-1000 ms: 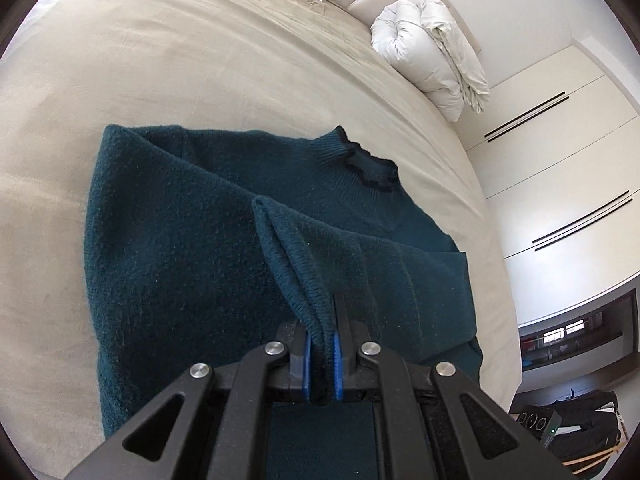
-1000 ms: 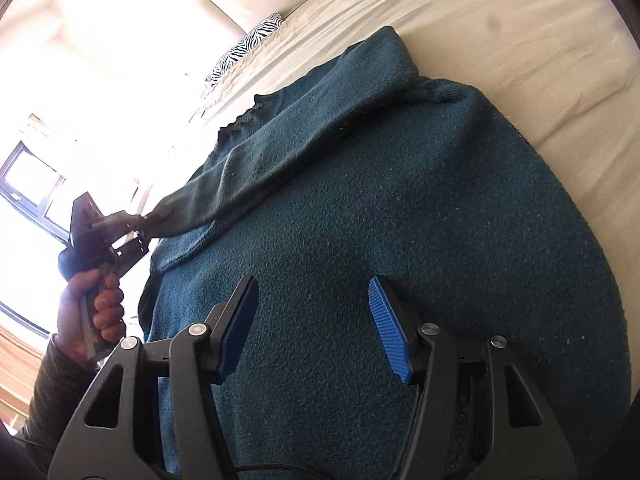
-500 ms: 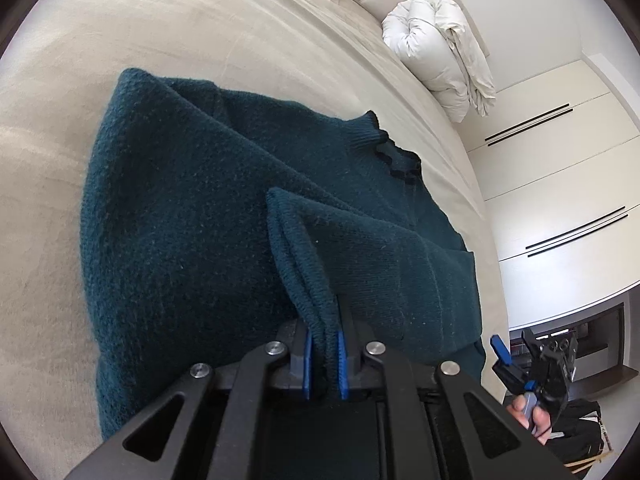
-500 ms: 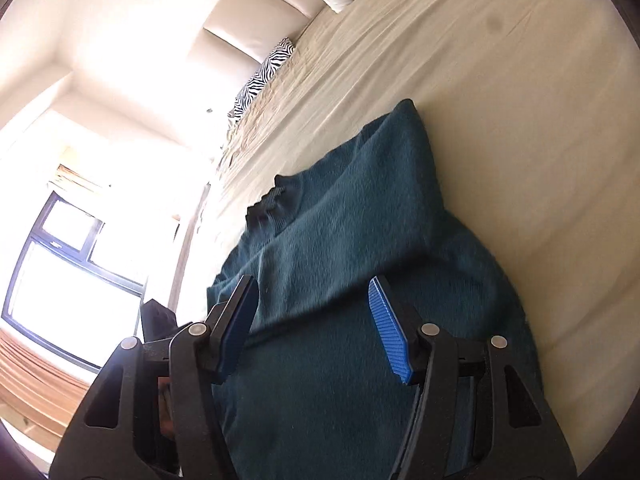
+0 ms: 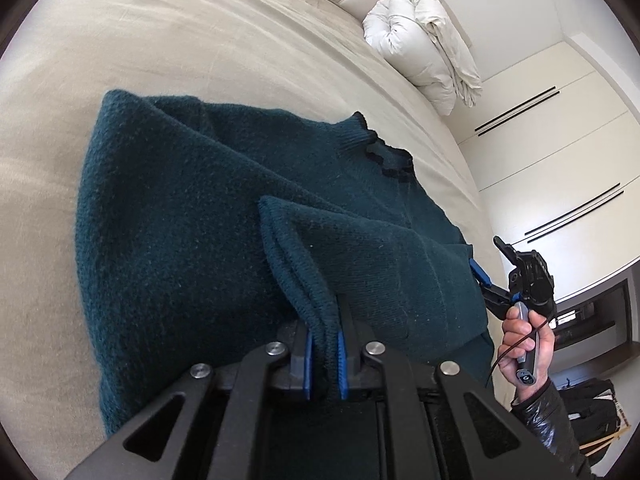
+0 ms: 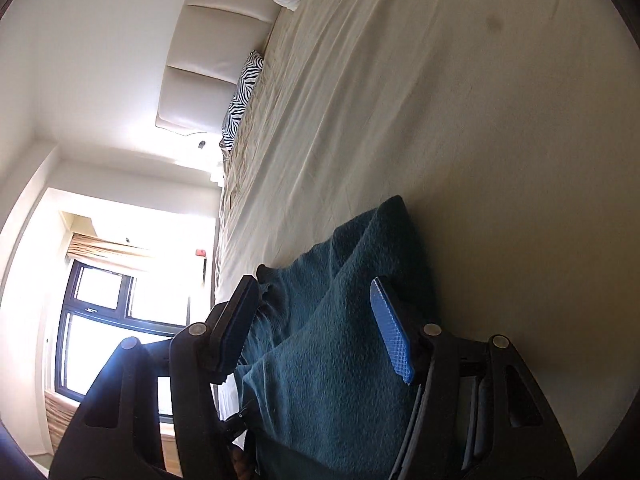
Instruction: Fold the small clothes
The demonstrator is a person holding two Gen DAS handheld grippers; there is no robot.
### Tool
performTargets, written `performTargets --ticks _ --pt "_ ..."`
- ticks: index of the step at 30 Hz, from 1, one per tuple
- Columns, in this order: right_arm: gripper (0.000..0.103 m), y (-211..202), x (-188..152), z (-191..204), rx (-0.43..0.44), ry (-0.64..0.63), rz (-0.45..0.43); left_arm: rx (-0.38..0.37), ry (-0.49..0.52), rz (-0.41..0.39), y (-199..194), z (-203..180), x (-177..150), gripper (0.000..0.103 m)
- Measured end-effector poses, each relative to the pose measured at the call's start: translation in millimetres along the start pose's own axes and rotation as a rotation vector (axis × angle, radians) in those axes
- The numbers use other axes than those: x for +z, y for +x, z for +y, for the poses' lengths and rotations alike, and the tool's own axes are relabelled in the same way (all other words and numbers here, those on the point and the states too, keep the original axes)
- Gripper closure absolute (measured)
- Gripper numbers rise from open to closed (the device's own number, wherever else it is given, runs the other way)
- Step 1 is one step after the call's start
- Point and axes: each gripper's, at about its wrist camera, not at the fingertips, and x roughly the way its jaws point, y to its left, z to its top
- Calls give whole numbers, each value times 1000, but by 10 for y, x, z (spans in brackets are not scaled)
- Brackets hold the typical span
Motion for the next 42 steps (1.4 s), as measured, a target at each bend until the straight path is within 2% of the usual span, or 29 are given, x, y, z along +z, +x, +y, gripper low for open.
performTargets --ticks 7,10,12,24,26,28,29,30,31,35,37,40,42 --pt "47 54 -87 -9 -4 -55 39 29 27 -61 -89 -76 53 91" --pt "47 65 -164 -8 -14 -70 47 59 43 -47 -23 -41 19 91" --pt "47 45 -200 -16 -13 -73 48 42 29 -54 -21 13 -15 91" --pt "47 -423 -915 -188 17 -78 70 11 -24 -70 -54 114 -37 90" --pt "47 -574 -985 -213 22 -55 49 15 -45 -83 -156 118 -66 86" --pt "45 -782 -1069 -199 27 -56 17 25 -40 -101 -301 93 -127 70" --pt "45 -889 -1124 -181 30 -63 2 32 -36 -112 -386 79 -171 65" --pt "45 -1028 -1217 -166 33 -69 -11 44 -35 -126 -484 74 -231 55" --pt "45 -1104 -1275 -150 35 -73 -22 55 -35 -140 -582 72 -301 48" --pt "45 -1379 -1644 -98 -16 -126 -37 70 -47 -166 -1003 82 -731 48" --pt "45 -1527 -1834 -103 -38 -149 -43 81 -61 -173 -1199 79 -1003 41" --pt "45 -1763 -2139 -138 -70 -179 -66 89 -64 -158 -1425 78 -1422 37" --pt "45 -1920 -2376 -135 -124 -228 -86 102 -77 -144 -1536 98 -1697 35"
